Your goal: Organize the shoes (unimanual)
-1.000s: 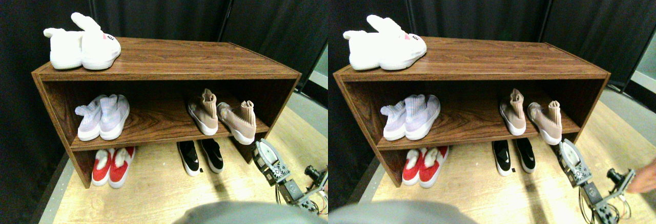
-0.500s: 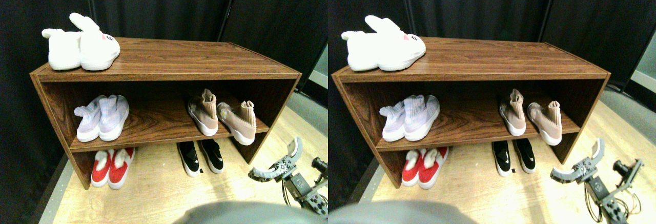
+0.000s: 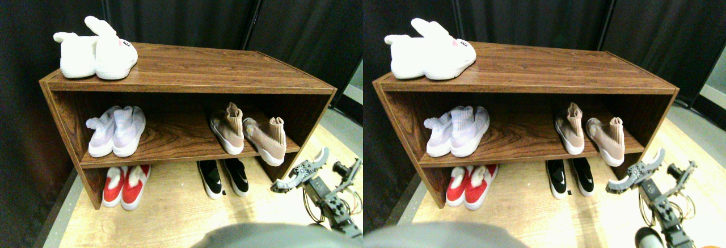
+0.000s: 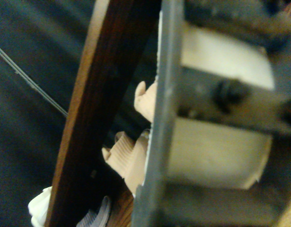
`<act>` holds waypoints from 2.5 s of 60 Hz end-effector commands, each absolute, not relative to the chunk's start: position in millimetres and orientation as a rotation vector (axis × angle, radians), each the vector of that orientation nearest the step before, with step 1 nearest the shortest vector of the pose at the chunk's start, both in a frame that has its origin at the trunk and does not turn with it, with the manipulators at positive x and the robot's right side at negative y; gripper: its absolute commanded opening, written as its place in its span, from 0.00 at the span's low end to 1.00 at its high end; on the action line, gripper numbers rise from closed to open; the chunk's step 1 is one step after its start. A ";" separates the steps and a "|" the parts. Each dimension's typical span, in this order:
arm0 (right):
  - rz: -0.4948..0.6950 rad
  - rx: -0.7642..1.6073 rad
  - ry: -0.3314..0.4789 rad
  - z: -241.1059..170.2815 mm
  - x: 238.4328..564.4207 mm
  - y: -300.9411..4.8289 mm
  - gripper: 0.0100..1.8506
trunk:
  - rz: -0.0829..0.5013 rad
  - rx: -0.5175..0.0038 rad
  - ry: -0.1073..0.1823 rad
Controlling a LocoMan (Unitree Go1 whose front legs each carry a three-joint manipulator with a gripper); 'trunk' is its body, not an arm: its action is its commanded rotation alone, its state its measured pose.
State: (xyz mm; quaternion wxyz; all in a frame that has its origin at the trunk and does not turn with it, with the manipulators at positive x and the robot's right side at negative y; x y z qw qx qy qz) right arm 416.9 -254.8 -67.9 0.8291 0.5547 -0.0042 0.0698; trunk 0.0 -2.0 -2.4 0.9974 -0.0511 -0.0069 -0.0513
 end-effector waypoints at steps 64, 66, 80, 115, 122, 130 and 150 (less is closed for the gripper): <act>0.051 1.261 0.046 -96.3 461.1 -245.5 0.97 | -0.068 -0.127 0.016; 0.047 1.260 0.043 -95.2 459.3 -245.3 0.98 | -0.068 -0.127 0.016; 0.159 1.192 0.030 -80.3 420.7 -253.4 1.00 | -0.086 -0.117 0.011; 0.082 1.033 -0.274 -52.8 380.2 -316.5 0.03 | -0.103 -0.096 0.022; 0.080 1.029 -0.311 -47.8 385.6 -323.3 0.03 | -0.104 -0.094 0.019; 0.111 1.053 -0.283 -48.3 405.6 -328.8 0.03 | -0.101 -0.096 0.021; -0.032 1.186 -0.219 -68.7 481.7 -347.8 0.03 | -0.077 -0.106 0.023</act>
